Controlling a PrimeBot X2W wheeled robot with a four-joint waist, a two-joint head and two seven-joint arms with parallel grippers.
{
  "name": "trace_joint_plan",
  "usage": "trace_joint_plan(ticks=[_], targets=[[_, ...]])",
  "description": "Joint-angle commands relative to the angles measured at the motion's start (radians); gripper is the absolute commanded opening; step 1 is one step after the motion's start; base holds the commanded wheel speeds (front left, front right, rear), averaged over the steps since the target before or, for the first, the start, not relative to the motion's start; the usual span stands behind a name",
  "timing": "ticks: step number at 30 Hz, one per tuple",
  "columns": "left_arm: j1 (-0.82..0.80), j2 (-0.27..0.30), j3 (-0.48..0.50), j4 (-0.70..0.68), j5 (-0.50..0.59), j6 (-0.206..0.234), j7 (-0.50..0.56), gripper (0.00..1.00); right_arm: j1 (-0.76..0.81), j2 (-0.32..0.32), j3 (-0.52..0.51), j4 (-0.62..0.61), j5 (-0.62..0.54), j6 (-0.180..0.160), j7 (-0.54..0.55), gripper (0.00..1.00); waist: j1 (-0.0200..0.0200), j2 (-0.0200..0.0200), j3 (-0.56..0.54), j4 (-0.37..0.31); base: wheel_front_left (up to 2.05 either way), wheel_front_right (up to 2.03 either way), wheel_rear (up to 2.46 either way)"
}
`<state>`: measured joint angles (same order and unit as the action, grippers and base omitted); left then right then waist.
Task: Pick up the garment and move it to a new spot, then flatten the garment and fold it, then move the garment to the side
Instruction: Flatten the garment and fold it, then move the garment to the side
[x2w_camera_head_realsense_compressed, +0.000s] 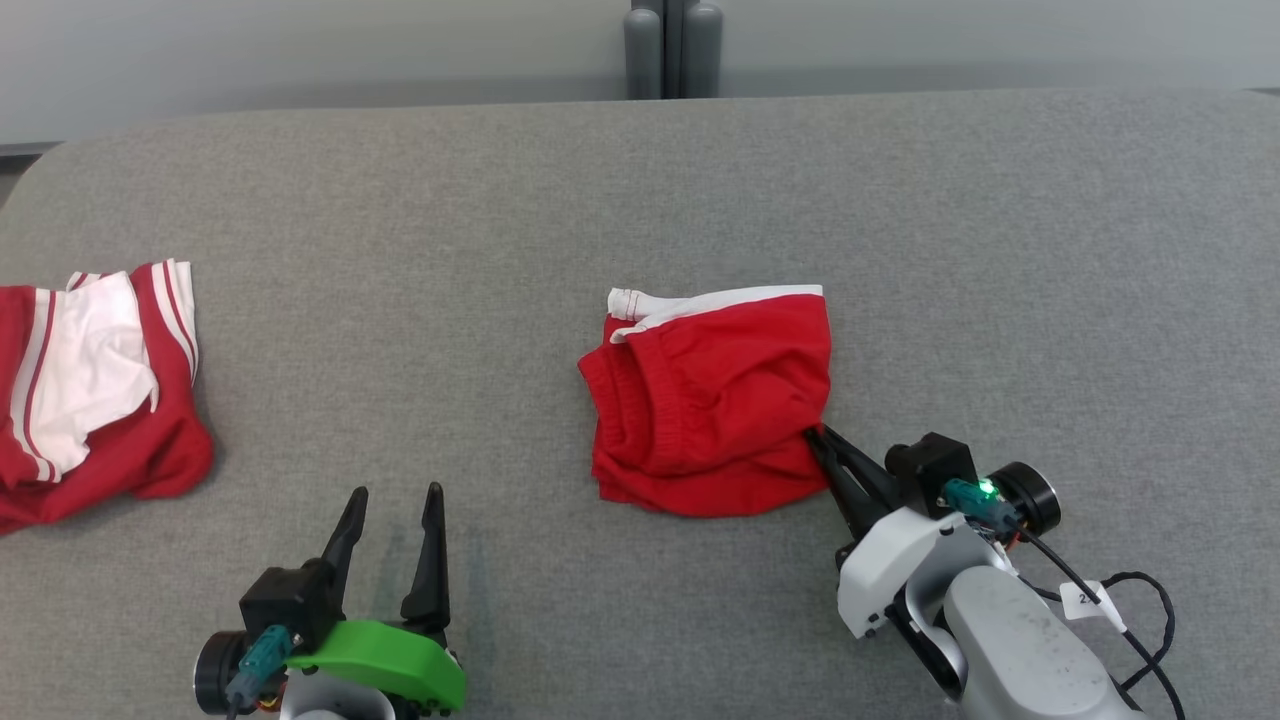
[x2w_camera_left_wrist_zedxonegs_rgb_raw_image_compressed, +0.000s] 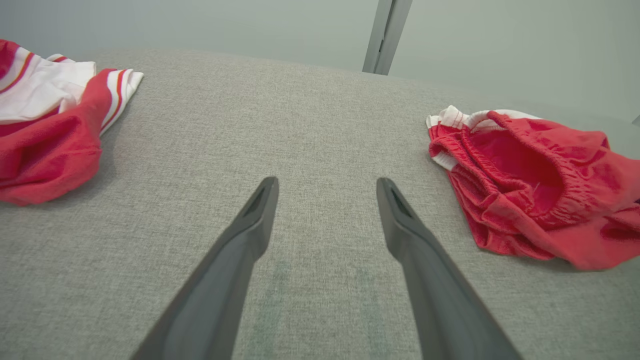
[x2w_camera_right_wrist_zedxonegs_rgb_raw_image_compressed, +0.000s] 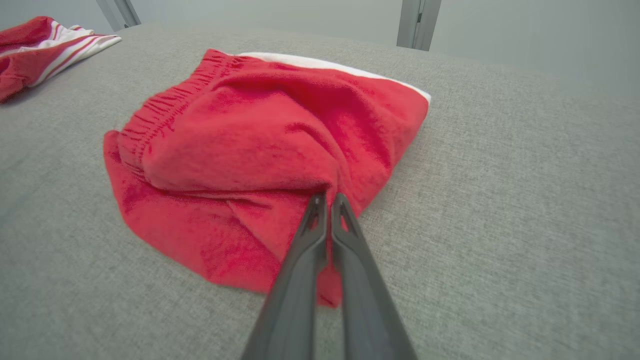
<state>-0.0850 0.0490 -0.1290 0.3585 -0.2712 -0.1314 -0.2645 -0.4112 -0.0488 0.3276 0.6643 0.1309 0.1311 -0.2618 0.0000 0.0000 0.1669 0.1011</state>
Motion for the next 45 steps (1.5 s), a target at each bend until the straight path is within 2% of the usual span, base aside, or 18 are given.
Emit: trace_joint_plan(ticks=[1,11,19,20,21,22,29,37,45], targets=[[-0.016,0.004,0.001,-0.002,-0.006,0.002,0.001,1.0,0.012,-0.004,0.002,-0.021,0.013,-0.001,-0.005,0.0,0.0,0.0,-0.004,-0.003,0.0,0.0,0.0],[0.022,0.004,0.01,0.002,-0.008,0.002,0.001,1.0,0.166,-0.004,0.003,-0.135,0.081,-0.001,-0.004,0.0,0.0,0.0,-0.037,-0.033,0.0,0.0,0.0],[0.023,0.004,0.01,0.005,-0.002,0.002,0.001,1.0,0.248,-0.004,-0.004,-0.109,0.086,-0.001,-0.004,0.0,0.0,0.0,-0.049,-0.051,0.0,0.0,0.0],[0.024,0.004,0.011,0.006,0.0,0.002,0.001,1.0,0.251,-0.005,-0.006,-0.107,0.091,-0.001,-0.004,0.09,0.0,0.0,-0.051,-0.053,0.0,0.0,0.0],[0.026,0.004,0.014,0.007,0.002,0.002,0.001,1.0,0.255,-0.005,-0.011,-0.108,0.097,-0.001,-0.004,0.36,0.0,0.0,-0.055,-0.056,0.0,0.0,0.0],[0.028,0.004,0.017,0.007,0.005,0.002,0.001,1.0,0.259,-0.005,-0.012,-0.111,0.105,-0.001,-0.004,1.0,0.0,0.0,-0.057,-0.059,0.0,0.0,0.0],[0.044,0.004,0.051,-0.002,0.027,0.002,0.001,1.0,0.282,-0.004,-0.067,-0.202,0.114,-0.001,-0.004,1.0,0.0,0.0,-0.079,-0.083,0.0,0.0,0.0],[0.042,0.004,0.086,-0.04,0.117,0.003,0.001,1.0,0.26,-0.004,-0.268,-0.356,0.1,-0.001,-0.004,1.0,0.0,0.0,-0.095,-0.109,0.0,0.0,0.0],[0.059,0.004,0.092,-0.052,0.171,0.002,0.001,1.0,0.244,-0.004,-0.393,-0.322,0.073,-0.001,-0.004,1.0,0.0,0.0,-0.113,-0.125,0.0,0.0,0.0]])
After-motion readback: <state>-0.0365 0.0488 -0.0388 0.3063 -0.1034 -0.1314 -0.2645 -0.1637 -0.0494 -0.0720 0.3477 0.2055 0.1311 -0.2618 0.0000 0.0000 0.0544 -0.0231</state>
